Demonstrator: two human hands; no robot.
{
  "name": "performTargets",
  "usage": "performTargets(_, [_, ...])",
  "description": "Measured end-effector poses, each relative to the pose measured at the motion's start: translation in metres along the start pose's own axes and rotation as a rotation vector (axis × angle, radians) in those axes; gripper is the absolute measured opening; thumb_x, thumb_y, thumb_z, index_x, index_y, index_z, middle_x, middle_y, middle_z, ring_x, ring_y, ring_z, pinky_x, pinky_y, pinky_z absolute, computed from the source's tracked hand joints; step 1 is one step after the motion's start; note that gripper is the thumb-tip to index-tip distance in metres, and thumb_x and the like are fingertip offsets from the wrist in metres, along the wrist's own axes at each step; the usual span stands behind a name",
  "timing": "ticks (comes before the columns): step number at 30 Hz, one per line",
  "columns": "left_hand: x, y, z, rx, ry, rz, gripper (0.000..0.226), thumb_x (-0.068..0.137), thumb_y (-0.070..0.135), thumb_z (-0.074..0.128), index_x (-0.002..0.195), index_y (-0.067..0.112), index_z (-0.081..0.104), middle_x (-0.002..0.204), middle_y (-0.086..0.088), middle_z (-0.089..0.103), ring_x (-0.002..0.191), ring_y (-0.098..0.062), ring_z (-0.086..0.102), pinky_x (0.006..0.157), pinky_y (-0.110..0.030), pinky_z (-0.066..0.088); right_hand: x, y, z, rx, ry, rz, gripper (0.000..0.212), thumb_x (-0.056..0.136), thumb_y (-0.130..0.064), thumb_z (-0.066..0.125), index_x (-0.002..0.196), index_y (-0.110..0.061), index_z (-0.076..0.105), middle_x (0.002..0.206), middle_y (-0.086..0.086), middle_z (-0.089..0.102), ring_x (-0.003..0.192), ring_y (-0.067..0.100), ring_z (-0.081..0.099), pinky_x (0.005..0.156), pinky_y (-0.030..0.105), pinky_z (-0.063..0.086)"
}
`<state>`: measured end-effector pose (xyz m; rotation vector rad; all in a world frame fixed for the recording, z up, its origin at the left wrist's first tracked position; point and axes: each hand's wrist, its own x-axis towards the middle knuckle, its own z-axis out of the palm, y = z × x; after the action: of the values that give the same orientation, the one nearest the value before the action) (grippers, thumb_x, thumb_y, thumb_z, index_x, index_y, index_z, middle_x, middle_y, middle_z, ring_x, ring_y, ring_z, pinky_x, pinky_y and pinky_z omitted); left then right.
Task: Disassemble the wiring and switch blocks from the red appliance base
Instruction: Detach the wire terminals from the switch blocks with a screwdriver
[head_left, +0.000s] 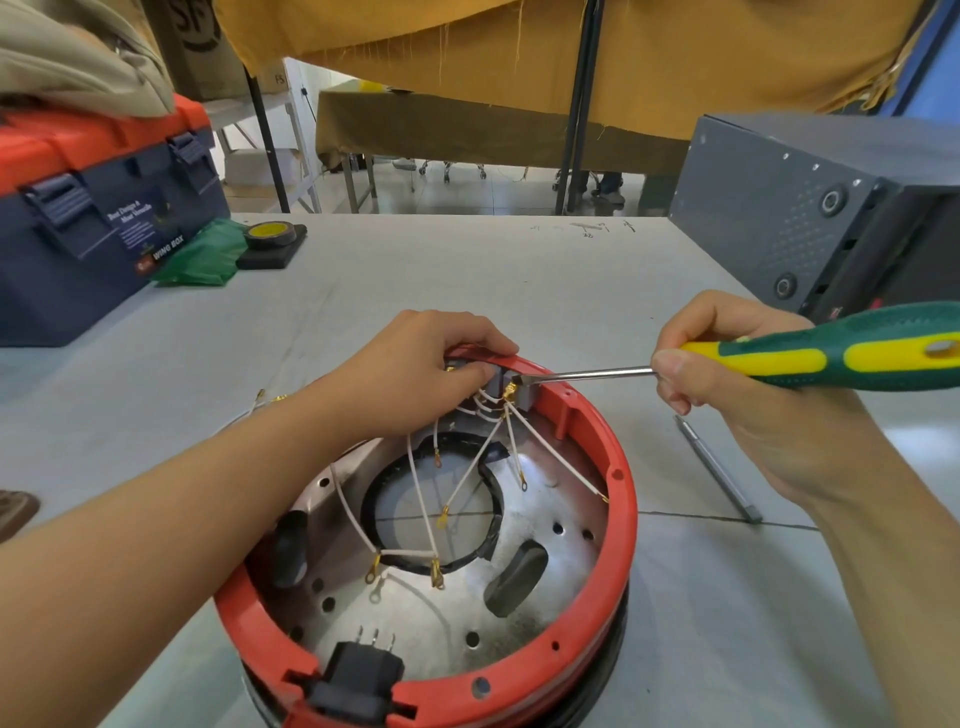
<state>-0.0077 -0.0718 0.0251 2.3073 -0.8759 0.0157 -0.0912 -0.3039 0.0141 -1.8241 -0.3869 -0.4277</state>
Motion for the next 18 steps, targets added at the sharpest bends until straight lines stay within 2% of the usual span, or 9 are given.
performTargets(4, [0.0, 0.0, 0.0, 0.009, -0.005, 0.004, 0.026, 0.089, 0.01, 0.057, 0.11, 0.021, 0.068, 0.105, 0.012, 0.067, 0.095, 0.004, 0.058, 0.087, -0.006, 0.04, 0.001, 0.002, 0.003, 0.088, 0.03, 0.036, 0.011, 0.071, -0.027, 0.065, 0.063, -0.021, 0.06, 0.053, -0.001, 0.052, 0.053, 0.014, 0.046, 0.054, 0.019, 0.041])
performTargets(8, [0.0, 0.0, 0.0, 0.013, -0.006, 0.0, 0.026, 0.089, 0.011, 0.058, 0.11, 0.022, 0.068, 0.106, 0.011, 0.068, 0.096, 0.001, 0.059, 0.088, -0.008, 0.041, 0.005, 0.007, 0.009, 0.3, 0.155, 0.155, 0.024, 0.073, -0.01, 0.057, 0.052, -0.021, 0.058, 0.05, -0.003, 0.048, 0.048, 0.011, 0.042, 0.048, 0.021, 0.036])
performTargets(13, [0.0, -0.001, 0.0, 0.015, -0.006, 0.005, 0.026, 0.089, 0.01, 0.058, 0.111, 0.02, 0.068, 0.105, 0.013, 0.067, 0.093, 0.006, 0.057, 0.083, 0.0, 0.038, 0.008, 0.01, 0.012, 0.438, 0.221, 0.231, 0.027, 0.074, -0.009, 0.053, 0.049, -0.019, 0.054, 0.051, -0.001, 0.043, 0.046, 0.01, 0.039, 0.044, 0.02, 0.034])
performTargets(18, [0.001, -0.001, 0.001, 0.013, -0.005, 0.007, 0.026, 0.089, 0.01, 0.057, 0.111, 0.02, 0.068, 0.106, 0.012, 0.067, 0.094, 0.005, 0.057, 0.083, -0.001, 0.038, 0.009, 0.015, 0.013, 0.527, 0.268, 0.281, 0.017, 0.074, -0.011, 0.053, 0.058, -0.009, 0.047, 0.051, -0.002, 0.043, 0.044, 0.009, 0.036, 0.042, 0.019, 0.032])
